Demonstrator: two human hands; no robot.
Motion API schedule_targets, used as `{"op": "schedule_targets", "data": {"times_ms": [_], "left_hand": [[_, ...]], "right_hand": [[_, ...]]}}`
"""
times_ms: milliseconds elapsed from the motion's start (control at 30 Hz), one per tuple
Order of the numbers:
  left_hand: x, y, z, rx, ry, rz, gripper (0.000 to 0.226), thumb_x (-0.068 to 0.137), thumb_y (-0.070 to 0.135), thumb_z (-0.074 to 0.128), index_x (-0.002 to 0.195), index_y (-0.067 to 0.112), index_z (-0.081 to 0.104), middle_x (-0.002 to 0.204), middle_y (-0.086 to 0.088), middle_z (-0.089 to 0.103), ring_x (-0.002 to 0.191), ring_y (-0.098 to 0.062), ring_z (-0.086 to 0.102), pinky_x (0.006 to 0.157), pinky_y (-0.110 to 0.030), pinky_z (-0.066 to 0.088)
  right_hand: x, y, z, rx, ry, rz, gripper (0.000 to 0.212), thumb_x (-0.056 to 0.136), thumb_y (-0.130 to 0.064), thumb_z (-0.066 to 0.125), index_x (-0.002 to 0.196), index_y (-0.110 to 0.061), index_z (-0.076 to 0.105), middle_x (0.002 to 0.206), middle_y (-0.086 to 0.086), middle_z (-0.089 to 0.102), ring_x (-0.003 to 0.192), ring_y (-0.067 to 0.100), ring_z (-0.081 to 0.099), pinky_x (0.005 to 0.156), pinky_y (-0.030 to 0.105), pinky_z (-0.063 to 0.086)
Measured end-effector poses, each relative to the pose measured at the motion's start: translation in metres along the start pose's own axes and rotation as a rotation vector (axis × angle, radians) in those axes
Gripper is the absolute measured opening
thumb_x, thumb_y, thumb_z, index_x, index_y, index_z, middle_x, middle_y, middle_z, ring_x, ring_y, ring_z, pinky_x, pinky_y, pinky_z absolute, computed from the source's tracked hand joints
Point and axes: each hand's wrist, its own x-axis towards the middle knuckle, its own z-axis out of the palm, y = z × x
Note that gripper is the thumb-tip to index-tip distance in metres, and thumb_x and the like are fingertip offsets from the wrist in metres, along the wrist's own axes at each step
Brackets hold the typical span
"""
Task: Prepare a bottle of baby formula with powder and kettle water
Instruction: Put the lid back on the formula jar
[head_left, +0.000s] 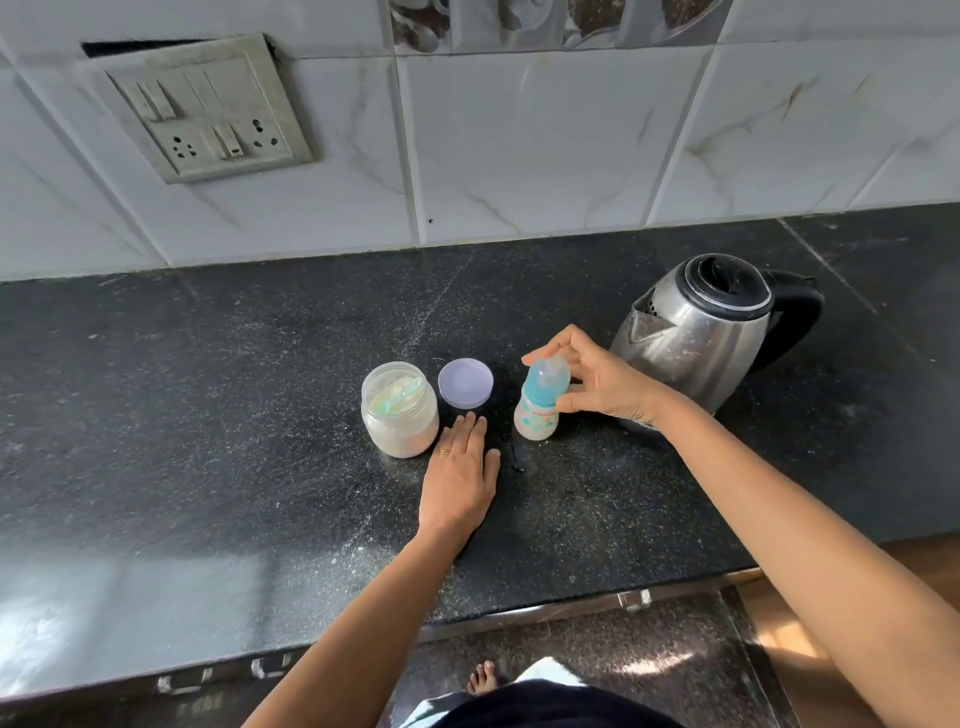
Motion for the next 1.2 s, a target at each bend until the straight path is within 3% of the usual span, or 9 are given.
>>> {"op": "schedule_targets", "data": {"times_ms": [267,567,667,733,800,900,1033,1133,1200], "left_hand": [[-0.001,0.0,-0.001,0.006,0.016,0.011,0.049,0.099,0.032,0.036,0.143,0.011,0.035,0.15,-0.007,0.034,0.142,-0.018,0.023,0.116,-0.028,0.009],[-0.002,0.002,-0.001,0.002,0.034,0.042,0.047,0.099,0.027,0.04,0.142,0.007,0.037,0.148,-0.012,0.037,0.14,-0.022,0.027,0.117,-0.031,0.013],[-0.004,0.002,-0.005,-0.036,0.073,0.091,0.046,0.097,0.021,0.043,0.14,0.005,0.039,0.146,-0.013,0.039,0.139,-0.024,0.03,0.117,-0.033,0.016],[-0.005,0.004,-0.014,-0.101,0.164,0.145,0.044,0.095,0.02,0.044,0.137,0.007,0.042,0.145,-0.01,0.042,0.137,-0.023,0.034,0.116,-0.036,0.022],[-0.005,0.009,-0.028,-0.149,0.314,0.197,0.043,0.092,0.017,0.047,0.133,0.008,0.045,0.141,-0.009,0.046,0.135,-0.021,0.036,0.114,-0.038,0.026],[-0.003,0.011,-0.051,-0.136,0.568,0.218,0.043,0.087,0.016,0.054,0.127,0.004,0.047,0.135,-0.014,0.05,0.131,-0.025,0.039,0.116,-0.038,0.02],[-0.003,-0.009,-0.076,-0.173,0.721,0.039,0.055,0.084,0.029,0.055,0.129,0.0,0.043,0.136,-0.019,0.044,0.135,-0.029,0.032,0.117,-0.04,0.011],[-0.004,-0.03,-0.083,-0.171,0.635,-0.015,0.071,0.082,0.043,0.055,0.135,-0.001,0.037,0.143,-0.018,0.039,0.14,-0.025,0.025,0.117,-0.044,0.015],[-0.004,-0.039,-0.084,-0.227,0.524,-0.061,0.085,0.078,0.052,0.058,0.141,0.003,0.029,0.148,-0.014,0.032,0.142,-0.02,0.021,0.115,-0.045,0.021]], "right_hand": [[0.002,-0.002,0.016,-0.077,0.215,-0.029,0.047,0.074,-0.001,0.076,0.102,-0.028,0.05,0.107,0.0,0.052,0.105,0.014,0.059,0.092,0.043,0.053],[-0.007,-0.007,0.017,-0.1,0.218,0.0,0.047,0.076,0.002,0.072,0.11,-0.023,0.051,0.115,0.0,0.053,0.108,0.01,0.057,0.097,0.041,0.05],[-0.012,-0.01,0.027,-0.011,0.38,-0.046,0.047,0.077,-0.003,0.074,0.113,-0.025,0.054,0.125,-0.002,0.053,0.123,0.006,0.048,0.111,0.037,0.036],[-0.018,-0.021,0.042,0.118,0.602,-0.181,0.042,0.08,0.001,0.071,0.115,-0.015,0.054,0.126,0.004,0.054,0.127,0.008,0.047,0.113,0.032,0.031],[-0.02,-0.037,0.063,0.147,0.762,-0.328,0.034,0.083,0.003,0.065,0.114,-0.004,0.052,0.121,0.012,0.056,0.123,0.016,0.052,0.109,0.031,0.037],[-0.007,-0.046,0.095,-0.05,0.775,-0.43,0.033,0.085,0.005,0.055,0.117,-0.001,0.051,0.119,0.013,0.055,0.118,0.019,0.054,0.104,0.032,0.043],[0.026,-0.026,0.119,-0.218,0.688,-0.259,0.052,0.081,0.014,0.05,0.13,-0.002,0.043,0.13,0.014,0.048,0.122,0.015,0.047,0.106,0.032,0.041],[0.049,-0.016,0.125,-0.386,0.531,-0.007,0.071,0.079,0.014,0.056,0.141,-0.005,0.028,0.143,0.015,0.032,0.129,0.023,0.039,0.103,0.024,0.033],[0.067,-0.012,0.124,-0.459,0.444,0.147,0.084,0.079,0.01,0.063,0.147,-0.006,0.016,0.151,0.015,0.019,0.137,0.026,0.03,0.106,0.027,0.029]]}}
